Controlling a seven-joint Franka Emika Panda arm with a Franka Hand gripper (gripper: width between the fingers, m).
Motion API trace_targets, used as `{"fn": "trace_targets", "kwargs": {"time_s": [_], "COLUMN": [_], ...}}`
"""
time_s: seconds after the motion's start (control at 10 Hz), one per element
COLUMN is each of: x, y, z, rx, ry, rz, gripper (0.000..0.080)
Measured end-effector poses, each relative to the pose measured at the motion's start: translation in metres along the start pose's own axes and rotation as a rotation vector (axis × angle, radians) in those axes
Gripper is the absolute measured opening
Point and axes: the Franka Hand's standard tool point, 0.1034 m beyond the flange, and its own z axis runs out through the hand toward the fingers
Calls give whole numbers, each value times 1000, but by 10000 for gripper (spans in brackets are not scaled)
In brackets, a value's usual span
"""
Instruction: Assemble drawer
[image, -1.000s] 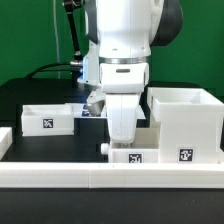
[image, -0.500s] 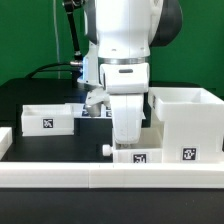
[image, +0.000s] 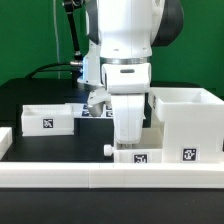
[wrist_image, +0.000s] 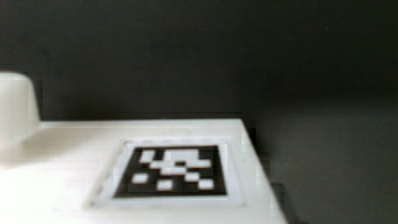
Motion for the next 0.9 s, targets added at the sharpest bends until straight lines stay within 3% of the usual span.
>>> {"fn": "trace_targets", "kwargs": {"time_s": [0.1, 0.2, 0.3, 0.4, 0.5, 0.6, 0.7, 0.9], "x": [-1, 0, 1, 3, 5, 6, 7, 8], "y": [0, 0, 0, 1, 2, 3, 4, 11], "z": [0, 0, -1, -5, -7, -8, -12, -32], "rx": [-1, 0, -4, -11, -16, -16, -21, -30], "ry": [0, 0, 1, 1, 3, 2, 2, -9], "rz": [1, 1, 11, 23, 22, 28, 28, 35], "gripper": [42, 115, 307, 307, 503, 503, 624, 647]}}
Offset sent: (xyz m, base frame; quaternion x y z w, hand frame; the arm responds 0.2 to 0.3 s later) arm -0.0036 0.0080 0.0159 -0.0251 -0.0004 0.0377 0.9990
